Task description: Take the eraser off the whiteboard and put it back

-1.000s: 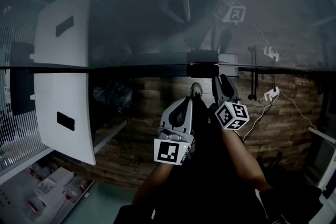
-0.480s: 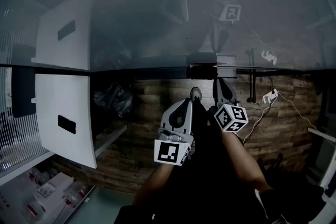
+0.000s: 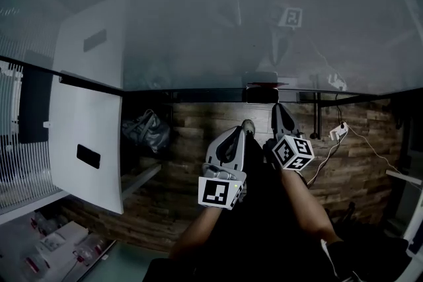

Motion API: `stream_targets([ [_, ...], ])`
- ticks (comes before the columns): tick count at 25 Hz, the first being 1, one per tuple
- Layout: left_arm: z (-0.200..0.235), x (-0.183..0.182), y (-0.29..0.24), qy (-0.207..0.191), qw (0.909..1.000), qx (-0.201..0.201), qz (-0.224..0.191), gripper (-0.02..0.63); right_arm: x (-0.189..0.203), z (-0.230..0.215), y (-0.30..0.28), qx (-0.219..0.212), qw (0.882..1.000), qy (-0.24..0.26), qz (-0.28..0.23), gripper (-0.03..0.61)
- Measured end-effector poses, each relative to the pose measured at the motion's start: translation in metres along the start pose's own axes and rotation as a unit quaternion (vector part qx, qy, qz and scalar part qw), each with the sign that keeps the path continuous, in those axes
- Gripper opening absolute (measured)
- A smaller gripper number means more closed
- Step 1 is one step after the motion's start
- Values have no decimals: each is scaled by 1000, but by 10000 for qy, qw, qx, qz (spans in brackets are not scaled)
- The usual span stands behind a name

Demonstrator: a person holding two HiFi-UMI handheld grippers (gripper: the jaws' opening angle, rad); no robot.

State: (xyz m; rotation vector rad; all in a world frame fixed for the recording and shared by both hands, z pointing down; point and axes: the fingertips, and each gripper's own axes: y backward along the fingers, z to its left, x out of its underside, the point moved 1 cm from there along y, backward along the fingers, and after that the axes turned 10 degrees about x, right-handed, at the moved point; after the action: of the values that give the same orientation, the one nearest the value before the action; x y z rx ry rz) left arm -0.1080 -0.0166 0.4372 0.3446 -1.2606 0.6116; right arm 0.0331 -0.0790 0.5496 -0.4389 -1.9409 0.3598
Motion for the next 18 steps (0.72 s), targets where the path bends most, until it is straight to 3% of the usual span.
stream_targets([
  [8, -10, -29, 12, -61, 9994, 106, -328, 6, -23, 16, 23, -31, 9995, 180, -268, 14],
  [18, -22, -44, 27, -361, 9980, 271, -443, 6, -49, 35, 62, -141, 9967, 433, -664, 14],
])
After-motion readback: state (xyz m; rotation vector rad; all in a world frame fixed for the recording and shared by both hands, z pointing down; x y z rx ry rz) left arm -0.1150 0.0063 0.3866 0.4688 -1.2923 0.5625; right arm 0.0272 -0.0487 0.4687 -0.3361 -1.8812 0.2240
